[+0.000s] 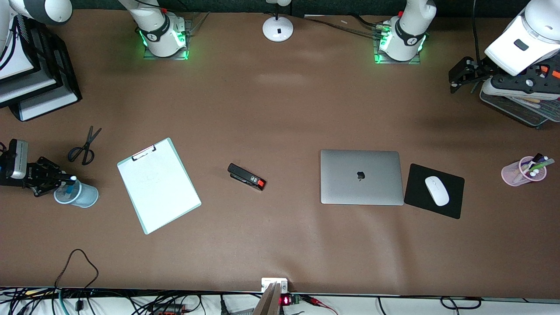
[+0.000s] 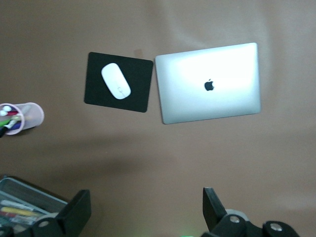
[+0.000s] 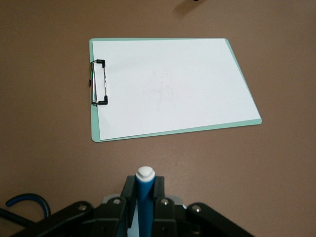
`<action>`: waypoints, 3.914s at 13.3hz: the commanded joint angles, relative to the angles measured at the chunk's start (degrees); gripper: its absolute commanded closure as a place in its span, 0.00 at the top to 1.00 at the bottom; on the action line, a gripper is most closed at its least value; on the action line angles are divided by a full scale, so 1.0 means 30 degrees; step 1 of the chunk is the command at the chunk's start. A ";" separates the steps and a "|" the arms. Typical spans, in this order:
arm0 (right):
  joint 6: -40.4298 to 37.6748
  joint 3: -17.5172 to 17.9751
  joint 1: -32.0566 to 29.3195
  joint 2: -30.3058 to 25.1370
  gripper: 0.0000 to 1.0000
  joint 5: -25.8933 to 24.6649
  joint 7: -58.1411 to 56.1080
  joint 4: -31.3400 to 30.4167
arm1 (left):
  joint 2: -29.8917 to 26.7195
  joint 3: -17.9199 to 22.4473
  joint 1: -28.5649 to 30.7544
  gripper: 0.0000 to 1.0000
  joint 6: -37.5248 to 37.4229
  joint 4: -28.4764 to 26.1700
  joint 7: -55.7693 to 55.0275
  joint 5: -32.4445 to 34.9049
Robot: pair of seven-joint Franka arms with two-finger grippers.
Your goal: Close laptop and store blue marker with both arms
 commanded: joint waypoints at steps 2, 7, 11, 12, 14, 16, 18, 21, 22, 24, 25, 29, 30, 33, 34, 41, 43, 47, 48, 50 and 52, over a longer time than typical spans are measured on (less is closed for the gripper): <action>0.0014 0.0244 -0.0438 0.0596 0.50 0.0453 -0.0208 0.0657 | -0.0262 -0.0040 0.0220 1.00 0.0305 -0.0334 0.0463 -0.1156; -0.0512 0.0185 -0.0555 -0.0600 1.00 0.0574 0.4410 0.0453 | -0.0261 -0.0040 0.0220 1.00 0.0510 -0.0421 0.0200 -0.1127; -0.0513 0.0215 0.0408 -0.4054 1.00 -0.0949 1.0822 -0.1682 | -0.0232 -0.0040 0.0220 1.00 0.0510 -0.0451 0.0199 -0.0981; -0.0513 0.0215 0.0789 -0.4904 1.00 -0.1185 1.2346 -0.2093 | -0.0232 -0.0040 0.0220 1.00 0.0510 -0.0422 0.0199 -0.0980; -0.0658 0.0215 0.1376 -0.6224 1.00 -0.1391 1.4636 -0.2680 | -0.0232 -0.0040 0.0220 1.00 0.0510 -0.0422 0.0141 -0.0980; -0.0922 0.0215 0.2107 -0.7513 1.00 -0.2091 1.7648 -0.3033 | -0.0232 -0.0040 0.0249 1.00 0.0452 -0.0480 0.0141 -0.0980; -0.1214 0.0215 0.2898 -0.8511 1.00 -0.2853 2.0346 -0.3151 | -0.0203 -0.0040 0.0220 1.00 0.0481 -0.0452 0.0141 -0.0980; -0.1917 0.0215 0.4099 -0.9771 1.00 -0.3384 2.6256 -0.3764 | -0.0145 -0.0040 0.0220 1.00 0.0481 -0.0451 0.0141 -0.0980; -0.2006 0.0215 0.4364 -1.0037 1.00 -0.3414 2.8105 -0.4086 | -0.0144 -0.0040 0.0220 1.00 0.0481 -0.0451 0.0141 -0.0980; -0.2007 0.0215 0.4980 -1.0244 1.00 -0.3472 3.2321 -0.4352 | -0.0144 -0.0040 0.0220 1.00 0.0481 -0.0451 0.0141 -0.0980; -0.2007 0.0215 0.5243 -1.0331 1.00 -0.3560 3.4517 -0.4440 | -0.0173 -0.0040 0.0249 1.00 0.0481 -0.0480 0.0141 -0.0980; -0.2706 0.0215 0.6707 -1.0800 1.00 -0.5954 4.2019 -0.4470 | -0.0145 -0.0040 0.0249 1.00 0.0481 -0.0451 0.0170 -0.0951; -0.3116 0.0215 0.7349 -1.0946 1.00 -0.6862 4.4360 -0.4441 | -0.0144 -0.0040 0.0249 1.00 0.0481 -0.0451 0.0170 -0.0951; -0.4611 0.0244 0.9955 -1.1473 1.00 -1.0666 5.0433 -0.4207 | -0.0173 -0.0011 0.0249 1.00 0.0481 -0.0451 0.0170 -0.0951; -0.4789 0.0215 1.0195 -1.1707 1.00 -1.1317 5.0738 -0.4149 | -0.0145 -0.0011 0.0249 1.00 0.0481 -0.0451 0.0170 -0.0951; -0.4762 -0.0400 0.8000 -1.3142 1.00 -1.1236 4.9041 -0.3764 | -0.0086 -0.0011 0.0249 1.00 0.0481 -0.0451 0.0170 -0.0922; -0.4149 -0.0400 0.8000 -1.3756 1.00 -1.1207 4.9041 -0.4669 | -0.0086 -0.0011 0.0249 1.00 0.0481 -0.0451 0.0170 -0.0922; -0.3385 -0.0400 0.8000 -1.5576 1.00 -1.1236 4.8749 -0.6931 | -0.0056 -0.0011 0.0249 1.00 0.0510 -0.0422 0.0170 -0.0922; -0.3210 -0.0371 0.8087 -1.5605 1.00 -1.1236 4.8748 -0.6931 | 0.0002 -0.0011 0.0249 1.00 0.0510 -0.0451 0.0170 -0.0922; -0.2741 -0.0342 0.8117 -1.5868 1.00 -1.1294 4.8748 -0.7339 | 0.0061 -0.0011 0.0249 1.00 0.0510 -0.0393 0.0170 -0.0922; -0.2797 -0.0342 0.8117 -1.5986 1.00 -1.1295 4.8748 -0.7546 | 0.0061 -0.0011 0.0249 1.00 0.0510 -0.0393 0.0170 -0.0922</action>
